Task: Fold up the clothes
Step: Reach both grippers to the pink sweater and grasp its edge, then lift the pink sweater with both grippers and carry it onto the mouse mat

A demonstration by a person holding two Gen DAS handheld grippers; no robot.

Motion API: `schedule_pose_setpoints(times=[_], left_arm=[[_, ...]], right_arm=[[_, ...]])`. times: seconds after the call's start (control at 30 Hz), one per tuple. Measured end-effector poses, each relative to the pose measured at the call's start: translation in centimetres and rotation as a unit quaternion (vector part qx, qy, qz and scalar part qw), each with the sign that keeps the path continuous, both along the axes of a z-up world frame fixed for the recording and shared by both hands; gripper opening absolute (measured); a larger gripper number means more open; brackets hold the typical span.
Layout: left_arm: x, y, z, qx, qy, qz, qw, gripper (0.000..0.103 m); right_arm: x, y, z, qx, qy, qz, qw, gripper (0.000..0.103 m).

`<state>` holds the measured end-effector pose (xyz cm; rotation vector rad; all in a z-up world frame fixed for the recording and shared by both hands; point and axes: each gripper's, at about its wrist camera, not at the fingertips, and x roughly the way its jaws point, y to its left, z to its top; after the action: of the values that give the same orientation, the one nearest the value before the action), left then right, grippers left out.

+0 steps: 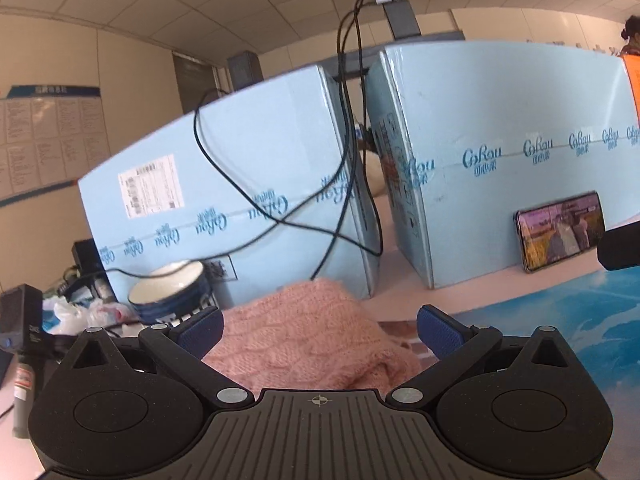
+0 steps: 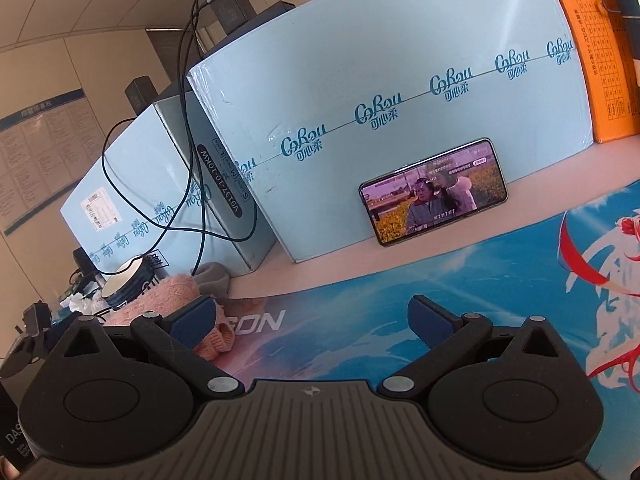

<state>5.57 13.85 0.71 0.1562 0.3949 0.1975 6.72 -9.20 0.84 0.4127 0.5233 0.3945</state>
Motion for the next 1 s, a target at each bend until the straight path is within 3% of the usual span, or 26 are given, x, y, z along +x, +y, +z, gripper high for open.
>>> schedule_pose_setpoints(times=[0.13, 0.2, 0.23, 0.3, 0.33, 0.43, 0.63, 0.87, 0.93, 0.97, 1.0], left_arm=[[1.9, 2.2, -1.5, -0.081, 0.028, 0.008, 0.9963, 0.103], [2.0, 3.1, -2.0, -0.089, 0.030, 0.020, 0.9953, 0.095], [1.8, 3.5, -2.1, -0.095, 0.027, 0.025, 0.9948, 0.082], [1.1, 4.9, -2.1, -0.128, 0.009, 0.027, 0.9913, 0.064], [0.8, 5.3, -2.0, -0.134, 0.005, 0.030, 0.9905, 0.048], [-0.2, 7.0, -1.5, -0.173, -0.020, 0.029, 0.9843, 0.021], [-3.0, 10.2, -0.5, -0.229, -0.099, 0.084, 0.9647, 0.019], [-3.5, 11.5, -0.6, -0.251, -0.122, 0.104, 0.9547, 0.020], [-3.6, 11.4, -0.6, -0.246, -0.126, 0.105, 0.9552, 0.020], [-3.8, 11.2, -0.5, -0.238, -0.130, 0.104, 0.9569, 0.020], [-3.9, 11.0, -0.4, -0.230, -0.134, 0.103, 0.9584, 0.020]], right_arm=[[1.3, 1.7, -1.1, 0.011, 0.032, 0.004, 0.999, 0.103], [1.9, 2.7, -1.6, 0.013, 0.042, 0.009, 0.999, 0.103], [2.2, 3.2, -1.9, 0.014, 0.046, 0.011, 0.999, 0.103], [2.8, 4.5, -2.5, 0.017, 0.057, 0.021, 0.998, 0.103], [3.1, 5.2, -2.8, 0.019, 0.063, 0.026, 0.997, 0.103], [3.8, 7.3, -3.4, 0.020, 0.074, 0.046, 0.996, 0.103], [5.8, 11.1, -3.2, 0.018, 0.079, 0.075, 0.994, 0.103], [8.6, 16.7, -3.7, -0.016, 0.094, 0.117, 0.989, 0.102], [8.5, 18.3, -3.9, -0.037, 0.081, 0.126, 0.988, 0.096], [8.2, 19.0, -3.9, -0.051, 0.072, 0.128, 0.988, 0.083], [7.8, 19.8, -4.0, -0.071, 0.061, 0.129, 0.987, 0.063]])
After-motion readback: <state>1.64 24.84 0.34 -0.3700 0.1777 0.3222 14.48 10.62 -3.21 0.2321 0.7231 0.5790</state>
